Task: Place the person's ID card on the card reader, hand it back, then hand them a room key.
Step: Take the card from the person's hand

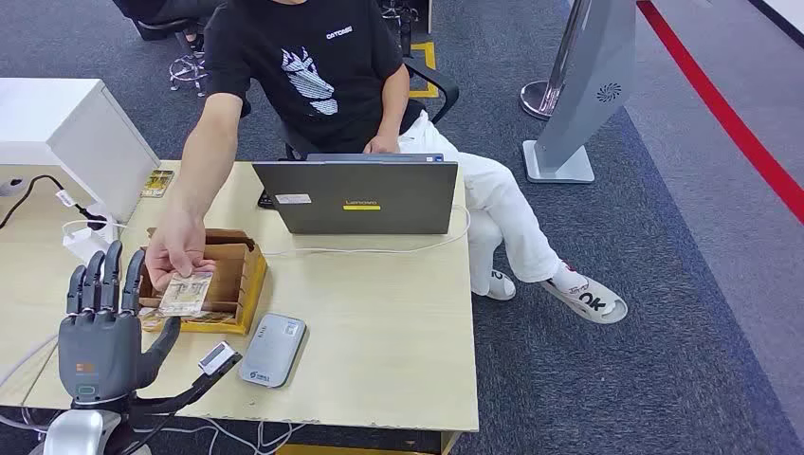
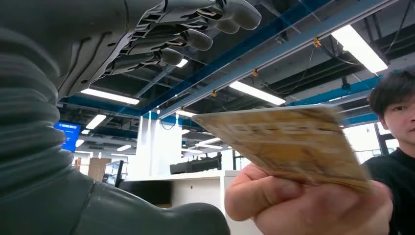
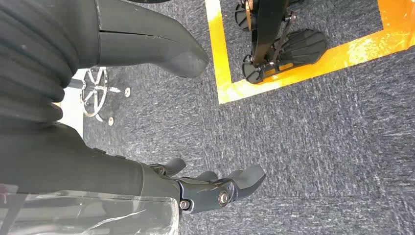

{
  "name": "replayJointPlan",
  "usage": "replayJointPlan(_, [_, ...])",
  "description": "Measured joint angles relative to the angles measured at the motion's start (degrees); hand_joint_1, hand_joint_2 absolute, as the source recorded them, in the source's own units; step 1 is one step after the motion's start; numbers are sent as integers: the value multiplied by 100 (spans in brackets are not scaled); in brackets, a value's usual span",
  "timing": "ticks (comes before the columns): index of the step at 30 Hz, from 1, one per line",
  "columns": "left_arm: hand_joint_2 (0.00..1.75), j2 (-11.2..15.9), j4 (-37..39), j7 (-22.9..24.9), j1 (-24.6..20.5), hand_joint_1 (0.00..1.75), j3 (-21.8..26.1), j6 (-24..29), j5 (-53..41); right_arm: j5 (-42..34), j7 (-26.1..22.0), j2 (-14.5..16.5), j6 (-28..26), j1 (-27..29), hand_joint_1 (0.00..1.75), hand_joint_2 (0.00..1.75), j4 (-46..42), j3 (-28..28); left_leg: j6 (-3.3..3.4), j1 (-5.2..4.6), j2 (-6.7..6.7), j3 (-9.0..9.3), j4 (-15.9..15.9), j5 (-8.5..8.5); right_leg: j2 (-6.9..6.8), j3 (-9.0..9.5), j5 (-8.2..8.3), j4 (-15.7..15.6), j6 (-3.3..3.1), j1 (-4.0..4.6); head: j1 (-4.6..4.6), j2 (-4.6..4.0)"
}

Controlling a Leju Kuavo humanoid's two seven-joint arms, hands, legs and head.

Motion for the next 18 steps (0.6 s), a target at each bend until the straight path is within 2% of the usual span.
replayJointPlan(1, [116,3,-1,1,-2,0,-2,-3,0,2,1,0,1,0,0,175,0,-3,0,0,0,0,0,0,0,0,0,0,0,0,0,0])
replayJointPlan(2, [131,8,-1,1,-6,0,-3,-9,2,9,1,1,1,0,0,175,0,-7,0,0,0,0,0,0,0,0,0,0,0,0,0,1])
replayJointPlan(3, [175,20,0,1,-17,0,-5,-24,11,26,2,1,4,-1,0,175,0,-13,0,0,0,0,0,0,0,0,0,0,0,0,1,0])
replayJointPlan(11, [175,367,430,-217,-347,0,176,-69,225,284,1,1,96,-3,0,175,0,-69,-6,1,-1,-1,0,5,0,1,0,2,0,0,-1,0])
replayJointPlan(18, [175,446,754,-315,-465,2,301,-45,281,342,-2,3,96,-8,0,175,0,-94,-6,-2,-2,-2,0,5,-1,1,0,2,1,0,-1,1])
